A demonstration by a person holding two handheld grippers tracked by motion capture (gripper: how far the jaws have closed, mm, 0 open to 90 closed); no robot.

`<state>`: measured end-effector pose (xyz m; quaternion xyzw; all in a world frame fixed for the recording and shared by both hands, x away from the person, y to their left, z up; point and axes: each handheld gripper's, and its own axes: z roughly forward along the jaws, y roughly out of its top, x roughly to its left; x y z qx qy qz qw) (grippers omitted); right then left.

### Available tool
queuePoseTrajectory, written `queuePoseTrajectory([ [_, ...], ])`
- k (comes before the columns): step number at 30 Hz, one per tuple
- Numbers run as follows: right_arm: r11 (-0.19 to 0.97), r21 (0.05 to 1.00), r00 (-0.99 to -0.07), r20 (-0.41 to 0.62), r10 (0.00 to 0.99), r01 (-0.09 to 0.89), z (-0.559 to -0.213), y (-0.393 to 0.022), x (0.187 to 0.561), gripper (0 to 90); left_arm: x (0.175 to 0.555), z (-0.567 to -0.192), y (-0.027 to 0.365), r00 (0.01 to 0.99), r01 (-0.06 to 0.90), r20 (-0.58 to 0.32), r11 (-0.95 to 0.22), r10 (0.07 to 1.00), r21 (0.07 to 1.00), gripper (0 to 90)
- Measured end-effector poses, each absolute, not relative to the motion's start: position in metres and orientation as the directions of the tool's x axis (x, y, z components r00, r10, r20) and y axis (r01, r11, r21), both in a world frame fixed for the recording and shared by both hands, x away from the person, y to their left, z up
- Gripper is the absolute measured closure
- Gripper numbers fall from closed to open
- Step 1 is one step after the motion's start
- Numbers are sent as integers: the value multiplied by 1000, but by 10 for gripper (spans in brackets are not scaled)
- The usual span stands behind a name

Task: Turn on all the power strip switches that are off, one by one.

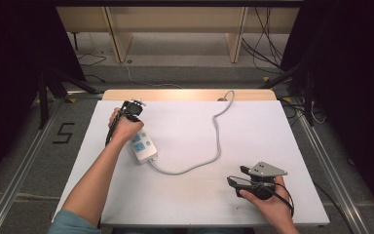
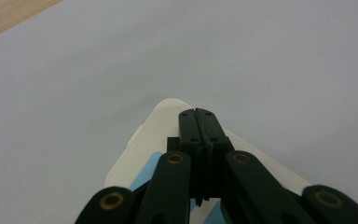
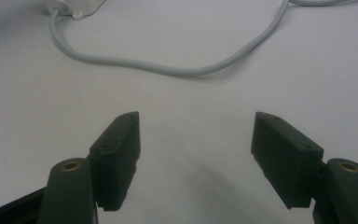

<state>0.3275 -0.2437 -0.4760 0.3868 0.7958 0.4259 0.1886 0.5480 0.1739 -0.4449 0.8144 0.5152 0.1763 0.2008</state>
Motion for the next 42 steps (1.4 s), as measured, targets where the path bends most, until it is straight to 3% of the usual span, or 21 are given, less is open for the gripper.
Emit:
queuePoseTrajectory([
  [11,333,823,-628,36,777,460,-477,-243,328,338,542,-430,181,397,730,76,-365,914,578,888],
  [12,333,823,-628,36,778,460,-476,-243,328,338,542,-430,182,399,730,80,-369,913,575,826],
  [25,337,822,-629,33,777,459,-477,-243,328,338,531,-419,183,411,704,79,-371,908,605,747],
  [42,325,824,-623,43,781,464,-477,-245,328,338,514,-412,183,435,690,52,-369,899,623,500],
])
